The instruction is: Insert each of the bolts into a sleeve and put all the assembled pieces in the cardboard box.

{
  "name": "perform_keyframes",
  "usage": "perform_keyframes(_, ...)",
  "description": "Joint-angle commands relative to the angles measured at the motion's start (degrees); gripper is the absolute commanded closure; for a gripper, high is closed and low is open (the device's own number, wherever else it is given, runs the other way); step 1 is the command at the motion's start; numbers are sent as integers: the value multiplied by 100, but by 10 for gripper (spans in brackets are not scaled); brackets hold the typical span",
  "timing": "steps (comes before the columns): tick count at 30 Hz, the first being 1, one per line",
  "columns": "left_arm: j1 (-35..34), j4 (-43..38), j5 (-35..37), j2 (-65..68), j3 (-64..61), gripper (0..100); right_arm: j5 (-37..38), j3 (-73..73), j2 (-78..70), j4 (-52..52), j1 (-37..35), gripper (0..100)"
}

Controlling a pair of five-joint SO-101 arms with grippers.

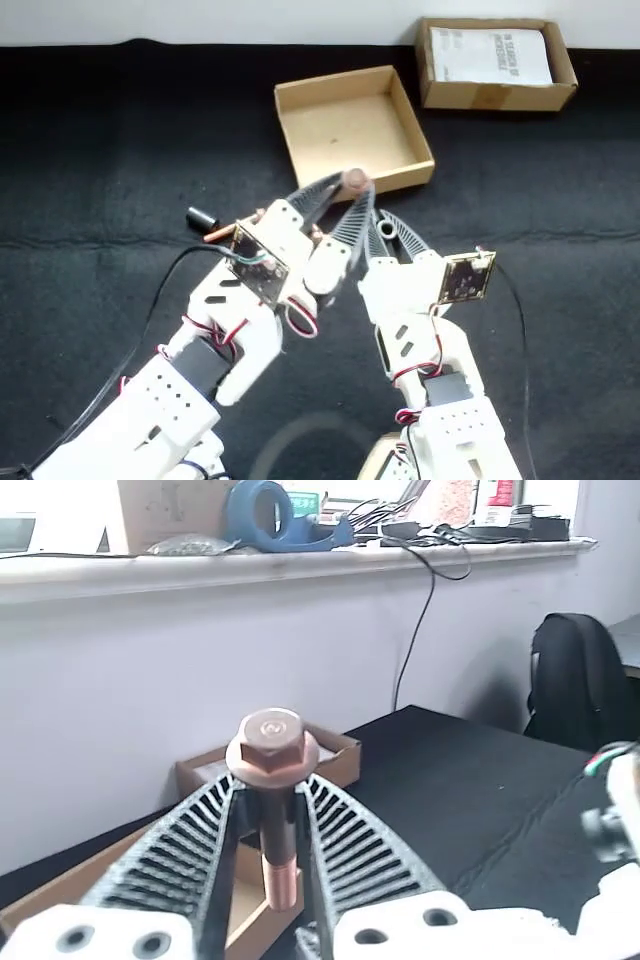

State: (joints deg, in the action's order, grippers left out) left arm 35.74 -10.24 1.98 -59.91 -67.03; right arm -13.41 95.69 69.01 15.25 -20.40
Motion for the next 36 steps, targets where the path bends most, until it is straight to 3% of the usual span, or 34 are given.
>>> perform_keyframes(1,312,299,-26,-101,453,991,-26,725,-4,-22,-40,992)
perform_keyframes(10,277,325,0,479,488,991,-26,716,-4,-22,-40,992)
perform_keyframes(17,75,-431,9,1868,892,991,-26,716,13,-22,-40,992)
perform_keyframes(29,163,-440,9,1912,1077,991,-26,734,-4,-31,-40,992)
perform_keyframes(36,382,870,9,1209,1464,991,-26,734,-4,-31,-40,992)
